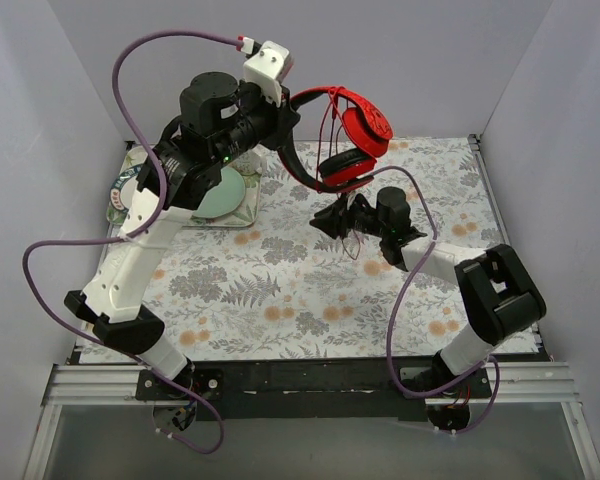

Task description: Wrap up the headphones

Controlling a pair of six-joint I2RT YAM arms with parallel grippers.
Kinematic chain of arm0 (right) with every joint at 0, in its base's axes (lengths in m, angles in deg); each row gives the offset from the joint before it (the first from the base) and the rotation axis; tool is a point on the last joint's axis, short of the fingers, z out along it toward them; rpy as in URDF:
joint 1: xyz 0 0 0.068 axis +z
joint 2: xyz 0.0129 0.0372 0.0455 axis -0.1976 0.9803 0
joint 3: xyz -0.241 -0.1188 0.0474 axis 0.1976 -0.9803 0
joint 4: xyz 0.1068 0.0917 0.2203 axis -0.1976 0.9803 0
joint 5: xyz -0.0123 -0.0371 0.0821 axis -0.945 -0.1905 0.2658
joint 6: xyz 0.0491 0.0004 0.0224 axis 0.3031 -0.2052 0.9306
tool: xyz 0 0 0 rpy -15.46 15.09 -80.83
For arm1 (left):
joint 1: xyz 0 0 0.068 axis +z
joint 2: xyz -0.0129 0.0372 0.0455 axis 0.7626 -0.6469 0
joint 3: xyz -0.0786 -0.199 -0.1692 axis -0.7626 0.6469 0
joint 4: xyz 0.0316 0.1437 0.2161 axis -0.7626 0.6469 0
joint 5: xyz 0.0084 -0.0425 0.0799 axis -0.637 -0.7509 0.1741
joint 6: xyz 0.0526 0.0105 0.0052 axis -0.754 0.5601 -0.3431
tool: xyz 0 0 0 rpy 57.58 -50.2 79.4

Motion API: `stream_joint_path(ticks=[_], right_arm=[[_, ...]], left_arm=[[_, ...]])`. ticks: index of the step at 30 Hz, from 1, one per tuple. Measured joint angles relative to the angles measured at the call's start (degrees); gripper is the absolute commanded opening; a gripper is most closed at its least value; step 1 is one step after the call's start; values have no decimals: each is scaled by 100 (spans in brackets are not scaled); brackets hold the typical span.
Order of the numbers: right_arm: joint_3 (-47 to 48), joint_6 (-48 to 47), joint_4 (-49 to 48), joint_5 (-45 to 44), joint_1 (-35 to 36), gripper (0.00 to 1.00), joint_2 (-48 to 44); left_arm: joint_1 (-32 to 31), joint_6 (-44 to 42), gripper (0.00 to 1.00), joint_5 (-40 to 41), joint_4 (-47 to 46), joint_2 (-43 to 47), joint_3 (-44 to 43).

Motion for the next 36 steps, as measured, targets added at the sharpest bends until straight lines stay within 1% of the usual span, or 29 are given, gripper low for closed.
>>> stream_joint_path(ticks=[1, 2, 3, 5, 9, 11, 14, 17, 20, 25, 27, 30, 33, 36], right_arm=[[-55, 9, -13, -17, 0, 30, 76], [-122, 22, -37, -46, 0, 24, 168], [-214, 42, -50, -79, 0, 11, 282], [-330, 107, -50, -146, 0, 2, 431], [-433, 179, 48, -291, 37, 1, 590], [-398, 127, 310, -483, 136, 1, 590], [-111, -116, 1036, -811, 474, 1, 590], [184, -457, 1690, -1180, 922, 1, 557], [380, -752, 2417, -1493, 1388, 1, 426], [968, -1191, 3790, -2013, 2127, 1, 275], [1246, -1333, 4352, -2216, 2361, 1, 153], [1652, -1504, 5141, -2444, 2616, 1, -186], [2299, -1663, 5954, -2802, 2673, 1, -640], [3121, -1843, 6476, -3274, 2643, 1, -1005]], left_arm=[[0, 24, 0, 74, -74, 0, -17], [0, 44, 0, 160, -138, 0, -35], [0, 66, 0, 243, -195, 0, -44], [7, 96, 0, 396, -282, 0, -50], [168, 173, 0, 586, -452, -7, -50], [509, 354, 0, 435, -577, -55, -55], [1224, 636, 0, 286, -706, -313, -201], [1803, 693, 0, 476, -1008, -743, -214], [2142, 643, 0, 702, -1154, -1327, -260], [2400, 345, 0, 1088, -1384, -2122, -184], [2435, 114, 0, 1340, -1672, -2164, 258], [2448, -511, 0, 1722, -2444, -1998, 1403], [2398, -1185, 0, 1982, -3145, -1832, 2468], [2253, -1910, 0, 2155, -3853, -1561, 3574]])
